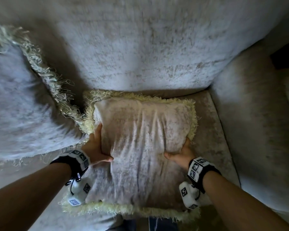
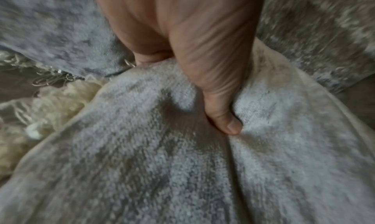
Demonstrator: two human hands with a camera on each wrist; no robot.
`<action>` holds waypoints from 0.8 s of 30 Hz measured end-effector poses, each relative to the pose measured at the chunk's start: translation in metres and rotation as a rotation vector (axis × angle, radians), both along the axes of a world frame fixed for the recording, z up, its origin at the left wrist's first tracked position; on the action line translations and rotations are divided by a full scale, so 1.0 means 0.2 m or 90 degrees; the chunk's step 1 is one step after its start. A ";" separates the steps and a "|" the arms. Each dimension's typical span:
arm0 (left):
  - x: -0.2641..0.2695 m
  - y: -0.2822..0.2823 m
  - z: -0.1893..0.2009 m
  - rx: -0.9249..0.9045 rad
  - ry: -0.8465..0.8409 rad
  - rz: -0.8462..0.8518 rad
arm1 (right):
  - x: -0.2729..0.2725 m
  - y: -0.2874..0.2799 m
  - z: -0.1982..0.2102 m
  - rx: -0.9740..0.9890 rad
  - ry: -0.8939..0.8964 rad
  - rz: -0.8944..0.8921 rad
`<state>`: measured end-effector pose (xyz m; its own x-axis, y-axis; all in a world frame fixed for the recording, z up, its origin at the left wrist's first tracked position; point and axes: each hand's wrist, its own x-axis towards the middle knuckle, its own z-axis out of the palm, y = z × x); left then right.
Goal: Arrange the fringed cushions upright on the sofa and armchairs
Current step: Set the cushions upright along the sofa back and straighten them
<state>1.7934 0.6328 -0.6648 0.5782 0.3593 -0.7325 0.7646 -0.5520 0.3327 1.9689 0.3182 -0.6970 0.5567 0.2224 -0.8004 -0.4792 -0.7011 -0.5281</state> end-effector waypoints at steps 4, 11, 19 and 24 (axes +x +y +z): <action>0.02 -0.08 0.16 0.000 -0.034 0.008 | 0.10 -0.04 0.17 0.033 -0.038 0.021; 0.22 -0.27 0.52 -0.003 -0.176 0.032 | 0.43 -0.19 0.62 0.089 -0.170 0.058; 0.57 -0.31 0.78 0.144 -0.379 0.095 | 0.85 -0.20 1.02 0.160 -0.350 0.064; 0.71 -0.27 0.61 0.222 -0.428 0.141 | 1.01 -0.10 0.87 0.137 -0.406 0.079</action>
